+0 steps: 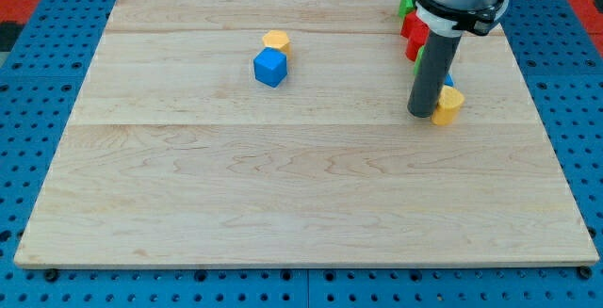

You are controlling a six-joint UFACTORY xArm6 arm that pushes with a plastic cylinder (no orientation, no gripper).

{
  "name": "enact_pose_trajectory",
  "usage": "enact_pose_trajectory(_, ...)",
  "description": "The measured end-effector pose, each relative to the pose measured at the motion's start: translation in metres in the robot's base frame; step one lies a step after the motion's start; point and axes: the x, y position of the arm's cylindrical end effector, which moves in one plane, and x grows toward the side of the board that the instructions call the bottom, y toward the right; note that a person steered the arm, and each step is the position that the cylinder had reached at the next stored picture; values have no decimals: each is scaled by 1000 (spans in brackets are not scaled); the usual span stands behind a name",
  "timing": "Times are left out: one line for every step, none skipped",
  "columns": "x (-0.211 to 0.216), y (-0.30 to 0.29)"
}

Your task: Move yellow hexagon to the bottom of yellow heart

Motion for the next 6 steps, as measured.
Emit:
enact_pose_trajectory(6,-35)
enact_pose_trajectory(26,-99)
enact_pose_trajectory(30,-113)
enact_pose_trajectory(30,-113)
enact_pose_trajectory(30,-119)
enact_pose_trajectory(16,-192)
